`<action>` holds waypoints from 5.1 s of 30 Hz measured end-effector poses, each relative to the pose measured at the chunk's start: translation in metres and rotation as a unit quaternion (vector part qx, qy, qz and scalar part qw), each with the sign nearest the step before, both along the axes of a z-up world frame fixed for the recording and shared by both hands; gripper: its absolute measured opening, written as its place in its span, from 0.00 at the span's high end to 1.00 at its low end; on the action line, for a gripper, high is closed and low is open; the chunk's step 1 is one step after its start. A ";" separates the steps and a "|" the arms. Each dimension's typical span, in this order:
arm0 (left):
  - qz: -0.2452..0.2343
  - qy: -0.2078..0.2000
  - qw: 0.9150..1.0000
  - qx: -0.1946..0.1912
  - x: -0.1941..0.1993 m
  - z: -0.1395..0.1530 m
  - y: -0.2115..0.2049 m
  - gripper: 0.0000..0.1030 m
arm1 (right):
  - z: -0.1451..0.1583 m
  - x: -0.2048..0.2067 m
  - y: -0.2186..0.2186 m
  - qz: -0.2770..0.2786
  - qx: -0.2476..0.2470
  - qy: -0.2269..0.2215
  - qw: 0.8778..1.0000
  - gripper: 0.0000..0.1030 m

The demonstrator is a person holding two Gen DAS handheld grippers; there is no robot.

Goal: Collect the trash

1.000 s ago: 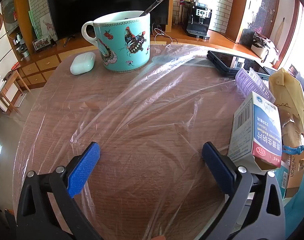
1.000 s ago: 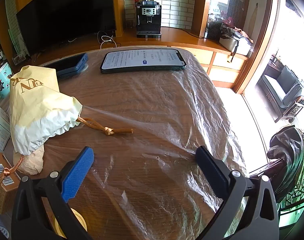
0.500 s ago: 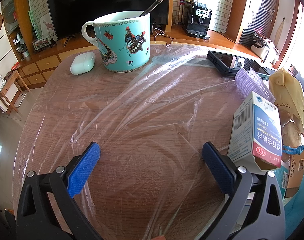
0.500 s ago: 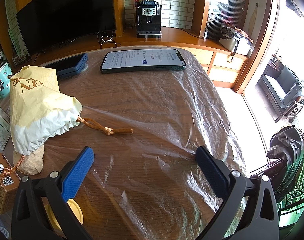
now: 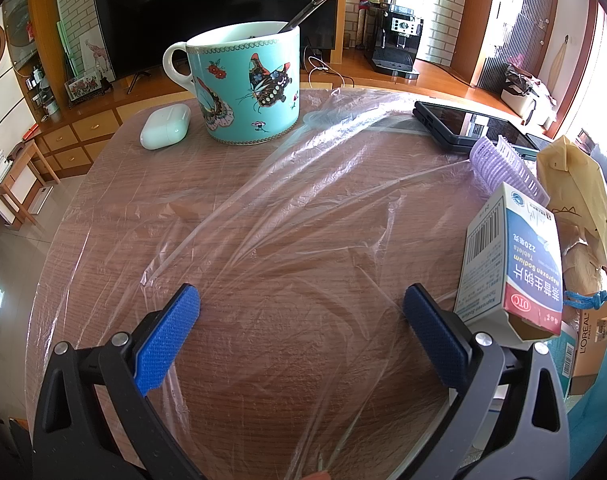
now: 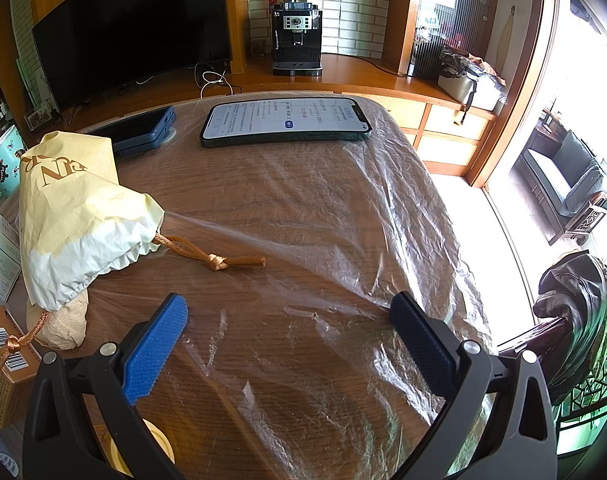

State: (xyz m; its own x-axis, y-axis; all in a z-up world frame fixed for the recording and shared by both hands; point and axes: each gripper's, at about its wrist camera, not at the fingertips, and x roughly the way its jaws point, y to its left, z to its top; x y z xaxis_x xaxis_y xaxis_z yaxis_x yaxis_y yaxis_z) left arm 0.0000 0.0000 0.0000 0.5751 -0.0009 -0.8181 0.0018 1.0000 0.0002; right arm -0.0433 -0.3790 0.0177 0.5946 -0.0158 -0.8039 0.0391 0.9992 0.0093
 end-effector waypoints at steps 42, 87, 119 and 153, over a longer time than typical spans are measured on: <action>-0.188 -0.109 0.963 -0.160 -0.097 0.123 -0.015 0.01 | 0.104 -0.031 0.009 0.122 0.076 -0.111 0.983 0.04; -0.255 -0.060 0.948 -0.179 -0.127 0.080 -0.079 0.47 | 0.117 -0.020 0.085 0.192 0.039 -0.123 0.973 0.49; -0.230 -0.093 0.955 -0.164 -0.244 0.090 -0.043 0.47 | 0.093 -0.270 0.082 0.266 0.114 -0.125 0.949 0.48; -0.257 0.023 0.959 -0.118 -0.317 -0.003 -0.065 0.47 | 0.003 -0.320 0.098 0.260 0.123 -0.012 0.958 0.48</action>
State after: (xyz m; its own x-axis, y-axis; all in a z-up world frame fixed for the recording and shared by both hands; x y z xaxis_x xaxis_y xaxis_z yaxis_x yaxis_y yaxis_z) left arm -0.3172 -0.0648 -0.0033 0.4120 -0.4631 -0.7847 0.4889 0.8391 -0.2384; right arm -0.3633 -0.2806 0.0204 0.4892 0.4752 -0.7314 -0.4661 0.8512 0.2413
